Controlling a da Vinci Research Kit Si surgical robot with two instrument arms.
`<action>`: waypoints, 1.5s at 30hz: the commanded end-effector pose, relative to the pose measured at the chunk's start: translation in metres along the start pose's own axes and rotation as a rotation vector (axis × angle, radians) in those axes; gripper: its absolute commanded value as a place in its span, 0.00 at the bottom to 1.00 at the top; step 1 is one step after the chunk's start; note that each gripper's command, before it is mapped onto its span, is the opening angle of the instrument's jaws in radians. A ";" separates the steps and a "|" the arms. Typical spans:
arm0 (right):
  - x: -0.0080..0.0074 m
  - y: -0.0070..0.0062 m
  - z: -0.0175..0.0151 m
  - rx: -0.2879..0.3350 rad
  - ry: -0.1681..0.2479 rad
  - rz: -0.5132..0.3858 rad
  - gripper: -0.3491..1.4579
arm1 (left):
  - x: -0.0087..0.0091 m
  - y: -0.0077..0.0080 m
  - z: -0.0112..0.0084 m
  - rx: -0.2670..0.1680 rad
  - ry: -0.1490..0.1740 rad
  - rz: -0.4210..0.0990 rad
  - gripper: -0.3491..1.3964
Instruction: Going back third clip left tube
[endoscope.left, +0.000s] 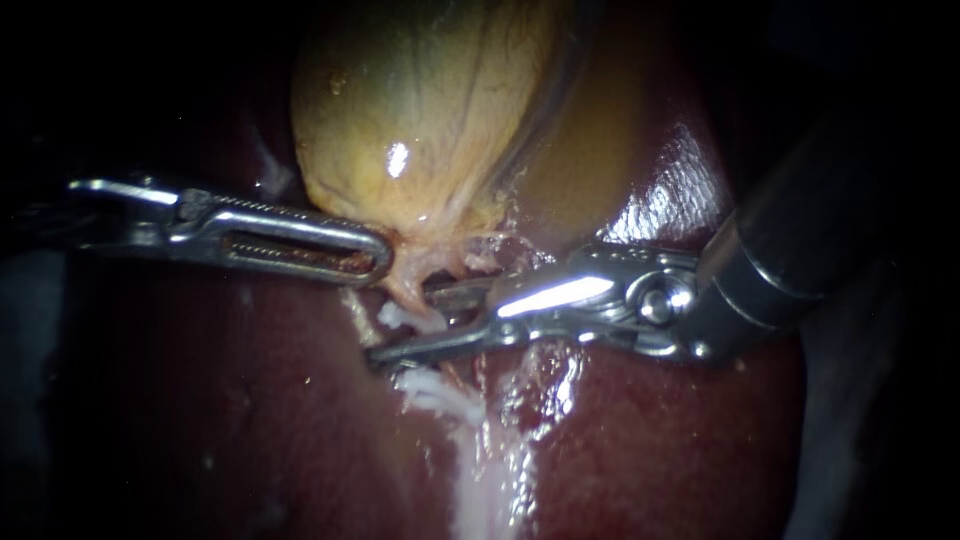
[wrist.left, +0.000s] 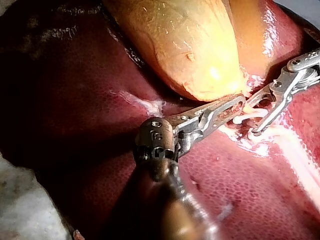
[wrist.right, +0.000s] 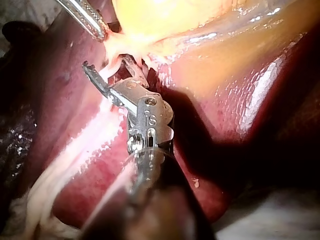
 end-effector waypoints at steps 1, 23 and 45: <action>0.0000 -0.0002 -0.0002 0.001 -0.001 -0.011 0.47 | 0.0000 0.0000 0.0000 0.001 0.000 0.000 0.00; -0.0001 -0.0023 -0.0066 -0.007 0.003 -0.089 0.47 | -0.0001 -0.0002 -0.0003 0.002 0.001 0.001 0.00; 0.0014 -0.0042 -0.0150 -0.017 0.000 -0.276 0.47 | -0.0001 -0.0003 -0.0003 0.004 0.002 0.001 0.00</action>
